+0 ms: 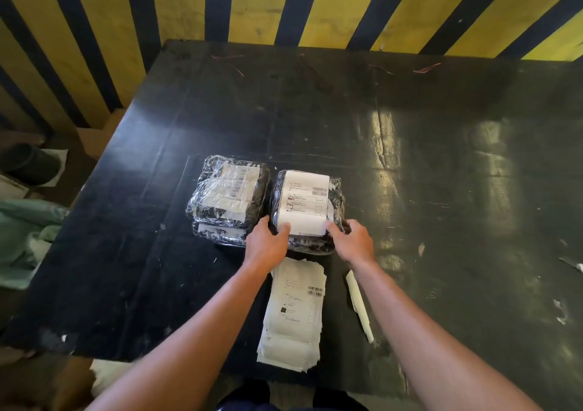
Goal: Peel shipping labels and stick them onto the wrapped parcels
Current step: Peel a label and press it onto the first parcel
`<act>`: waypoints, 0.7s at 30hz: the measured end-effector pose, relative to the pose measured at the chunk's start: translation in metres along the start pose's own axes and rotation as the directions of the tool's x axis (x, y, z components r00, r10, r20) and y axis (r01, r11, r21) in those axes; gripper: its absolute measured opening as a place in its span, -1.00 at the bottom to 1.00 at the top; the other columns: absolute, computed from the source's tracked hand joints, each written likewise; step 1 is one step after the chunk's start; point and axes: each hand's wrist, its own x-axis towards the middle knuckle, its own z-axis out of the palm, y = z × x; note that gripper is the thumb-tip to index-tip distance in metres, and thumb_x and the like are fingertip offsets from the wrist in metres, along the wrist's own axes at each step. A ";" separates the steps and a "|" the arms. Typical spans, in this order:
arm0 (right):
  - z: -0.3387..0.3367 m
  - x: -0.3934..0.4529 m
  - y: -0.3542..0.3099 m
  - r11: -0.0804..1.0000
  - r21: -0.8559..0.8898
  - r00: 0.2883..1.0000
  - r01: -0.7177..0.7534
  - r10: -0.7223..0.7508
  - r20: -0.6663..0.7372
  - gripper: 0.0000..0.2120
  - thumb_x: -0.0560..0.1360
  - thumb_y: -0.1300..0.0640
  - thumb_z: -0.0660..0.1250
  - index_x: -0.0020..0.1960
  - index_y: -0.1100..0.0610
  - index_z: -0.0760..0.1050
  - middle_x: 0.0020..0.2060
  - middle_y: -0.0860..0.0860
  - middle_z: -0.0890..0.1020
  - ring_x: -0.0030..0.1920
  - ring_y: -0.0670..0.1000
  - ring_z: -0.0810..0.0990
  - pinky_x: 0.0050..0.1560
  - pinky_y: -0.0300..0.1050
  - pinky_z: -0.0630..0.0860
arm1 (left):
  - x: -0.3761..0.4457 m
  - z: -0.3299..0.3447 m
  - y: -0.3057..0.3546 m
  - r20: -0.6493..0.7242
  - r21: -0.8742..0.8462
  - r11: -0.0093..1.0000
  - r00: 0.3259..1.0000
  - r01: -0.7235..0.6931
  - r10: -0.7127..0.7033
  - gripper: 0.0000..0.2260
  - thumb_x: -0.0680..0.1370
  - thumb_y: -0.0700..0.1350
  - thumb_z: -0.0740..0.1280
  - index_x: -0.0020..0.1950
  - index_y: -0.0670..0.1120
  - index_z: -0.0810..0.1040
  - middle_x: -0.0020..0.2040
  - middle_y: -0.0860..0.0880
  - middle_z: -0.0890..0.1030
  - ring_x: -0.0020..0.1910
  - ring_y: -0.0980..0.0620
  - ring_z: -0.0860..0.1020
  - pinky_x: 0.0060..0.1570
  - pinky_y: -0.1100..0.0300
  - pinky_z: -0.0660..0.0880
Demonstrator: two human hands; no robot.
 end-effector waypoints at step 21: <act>-0.028 0.023 -0.069 0.839 0.486 0.968 -0.245 0.241 0.072 -0.28 0.42 -0.28 0.53 0.33 0.21 0.48 -0.05 0.09 0.64 -0.34 -0.05 0.52 -0.67 -0.37 0.30 | 0.037 -0.019 0.060 -0.128 -0.544 0.838 0.983 0.041 -0.131 -0.65 0.49 0.10 0.58 0.11 -0.03 0.55 -0.02 -0.07 0.71 -0.12 0.04 0.75 -0.03 0.06 0.72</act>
